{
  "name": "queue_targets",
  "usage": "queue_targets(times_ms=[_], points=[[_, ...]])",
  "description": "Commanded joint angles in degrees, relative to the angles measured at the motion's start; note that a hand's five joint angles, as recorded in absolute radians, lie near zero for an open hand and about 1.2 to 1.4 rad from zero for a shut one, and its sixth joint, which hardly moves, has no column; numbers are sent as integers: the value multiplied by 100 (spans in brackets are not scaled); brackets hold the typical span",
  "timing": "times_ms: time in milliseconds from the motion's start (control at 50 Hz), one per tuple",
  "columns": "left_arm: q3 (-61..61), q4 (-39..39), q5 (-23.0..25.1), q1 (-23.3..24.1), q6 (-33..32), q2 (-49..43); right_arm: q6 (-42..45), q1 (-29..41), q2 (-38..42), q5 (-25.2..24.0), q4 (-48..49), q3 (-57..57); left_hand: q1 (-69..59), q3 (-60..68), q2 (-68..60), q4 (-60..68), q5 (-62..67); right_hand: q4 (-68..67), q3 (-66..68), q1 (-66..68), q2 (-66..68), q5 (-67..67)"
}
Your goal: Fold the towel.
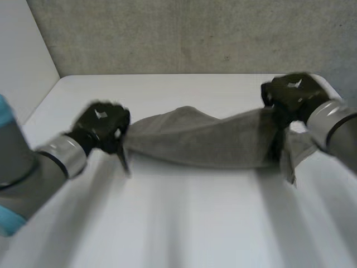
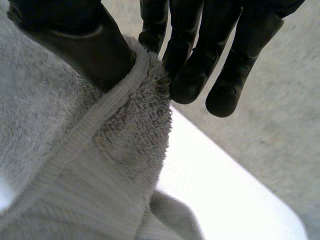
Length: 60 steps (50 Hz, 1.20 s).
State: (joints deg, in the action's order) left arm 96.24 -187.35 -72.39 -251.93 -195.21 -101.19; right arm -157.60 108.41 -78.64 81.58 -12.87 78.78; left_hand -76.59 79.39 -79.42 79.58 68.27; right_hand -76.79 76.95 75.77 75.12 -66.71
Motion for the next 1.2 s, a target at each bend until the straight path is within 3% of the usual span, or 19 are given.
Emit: queue_targets(times_ms=[20,200,320,520,560,680,720,740,780,800,840,880,1060,1200], points=[[-640,742,76,-444,632,1819,615,-285,-556,-467,-2049,-1731,-341,61,-58,42,173,-321,305,423,488,-329],[-1161,1306,93,-550,756,1954,1346,-338,-205,-582,-3336,-2605,-341,61,-58,42,173,-321,305,423,488,-329],[-898,1385,93,-550,686,1016,1837,-259,304,-503,-3451,-2307,-341,61,-58,42,173,-321,305,423,488,-329],[-1055,1684,-3,-567,-580,-622,2462,-259,1228,-397,-3354,-1946,-341,61,-58,42,173,-321,305,423,488,-329],[-1501,1763,-82,-559,-886,-989,2463,-250,1499,-231,-3066,-2295,-341,61,-58,42,173,-321,305,423,488,-329],[-2602,1737,-478,-471,-800,-1140,2225,22,1729,139,-1965,-3413,-341,61,-58,42,173,-321,305,423,488,-329],[-3537,1414,-862,-410,-555,-1114,1657,110,1677,262,-715,-4000,-341,61,-58,42,173,-321,305,423,488,-329],[-3542,1411,-865,-409,-553,-1114,1654,110,1676,262,-708,-4002,-341,61,-58,42,173,-321,305,423,488,-329],[-4172,633,-1450,-331,-47,-1018,876,93,1528,306,560,-4064,-341,61,-58,42,173,-321,305,423,488,-329],[-4175,629,-1453,-330,-44,-1017,872,93,1527,306,566,-4064,-341,61,-58,42,173,-321,305,423,488,-329],[-4351,-132,-1926,-313,464,-703,373,101,1142,280,1197,-4046,-341,61,-58,42,173,-321,305,423,488,-329],[-4351,-431,-2041,-313,640,-518,336,101,1010,245,1121,-4107,-341,61,-58,42,173,-321,305,423,488,-329],[-3780,-804,-1884,-383,739,-252,520,180,1219,-45,-128,-4108,-341,61,-58,42,173,-321,305,423,488,-329],[-2044,-856,-788,-488,686,-261,748,101,1211,-168,-322,-3144,-341,61,-58,42,173,-321,305,423,488,-329]])
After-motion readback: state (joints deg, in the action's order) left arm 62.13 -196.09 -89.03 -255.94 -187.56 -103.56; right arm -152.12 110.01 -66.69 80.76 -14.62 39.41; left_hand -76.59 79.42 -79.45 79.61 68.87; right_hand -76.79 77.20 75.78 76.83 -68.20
